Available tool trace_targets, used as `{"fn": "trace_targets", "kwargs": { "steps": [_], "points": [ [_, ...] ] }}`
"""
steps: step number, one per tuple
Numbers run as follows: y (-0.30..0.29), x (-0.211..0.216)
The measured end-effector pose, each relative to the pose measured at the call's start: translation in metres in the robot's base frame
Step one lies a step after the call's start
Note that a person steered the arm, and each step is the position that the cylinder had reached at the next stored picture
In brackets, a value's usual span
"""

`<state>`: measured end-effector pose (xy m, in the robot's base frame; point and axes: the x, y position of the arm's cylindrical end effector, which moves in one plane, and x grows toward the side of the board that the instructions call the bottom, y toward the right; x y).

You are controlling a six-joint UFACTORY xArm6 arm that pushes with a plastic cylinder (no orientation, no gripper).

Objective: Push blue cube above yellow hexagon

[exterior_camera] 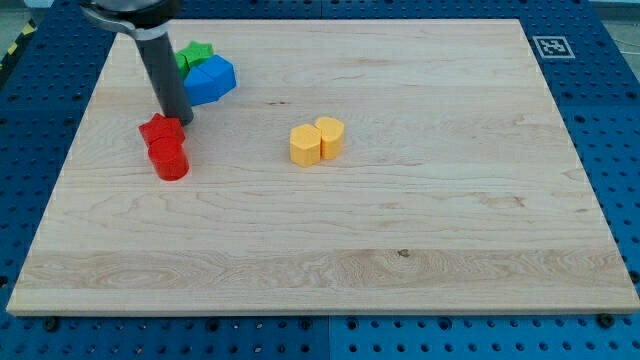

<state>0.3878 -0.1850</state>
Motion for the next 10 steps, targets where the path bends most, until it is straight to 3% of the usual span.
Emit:
{"fn": "trace_targets", "kwargs": {
  "steps": [5,10],
  "points": [
    [-0.006,-0.056],
    [0.097,-0.084]
  ]
}}
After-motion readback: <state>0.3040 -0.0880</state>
